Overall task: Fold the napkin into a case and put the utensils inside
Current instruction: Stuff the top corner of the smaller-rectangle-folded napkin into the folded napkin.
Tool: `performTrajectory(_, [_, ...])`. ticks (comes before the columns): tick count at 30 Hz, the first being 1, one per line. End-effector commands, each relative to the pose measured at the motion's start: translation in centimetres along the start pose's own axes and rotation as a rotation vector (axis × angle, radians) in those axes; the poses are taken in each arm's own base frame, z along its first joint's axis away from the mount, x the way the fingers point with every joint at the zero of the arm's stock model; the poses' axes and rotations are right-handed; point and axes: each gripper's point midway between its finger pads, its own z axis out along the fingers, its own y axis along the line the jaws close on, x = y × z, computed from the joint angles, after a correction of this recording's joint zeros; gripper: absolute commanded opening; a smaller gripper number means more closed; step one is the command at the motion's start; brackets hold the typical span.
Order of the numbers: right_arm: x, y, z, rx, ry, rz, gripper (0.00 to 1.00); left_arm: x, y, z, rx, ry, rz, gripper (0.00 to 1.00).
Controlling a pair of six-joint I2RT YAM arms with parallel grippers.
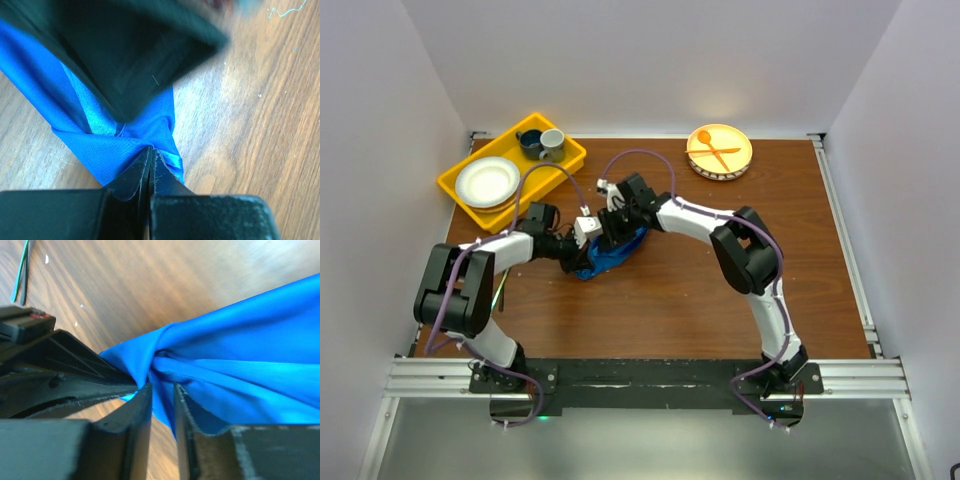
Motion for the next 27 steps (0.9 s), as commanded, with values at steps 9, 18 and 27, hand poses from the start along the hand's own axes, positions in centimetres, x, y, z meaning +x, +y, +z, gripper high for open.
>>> performTrajectory(9, [-8.6, -1.5, -0.1, 0.023, -0.124, -0.258, 0.42, 4.6, -0.7, 0.4, 0.034, 0.221, 0.030, 0.00])
performTrajectory(18, [-4.8, -4.9, 0.9, 0.107, -0.028, -0.295, 0.36, 5.6, -1.7, -0.2, 0.091, 0.267, 0.085, 0.00])
performTrajectory(27, [0.9, -4.8, -2.5, 0.129, 0.082, -0.247, 0.32, 6.8, -2.4, -0.6, 0.145, 0.317, 0.129, 0.00])
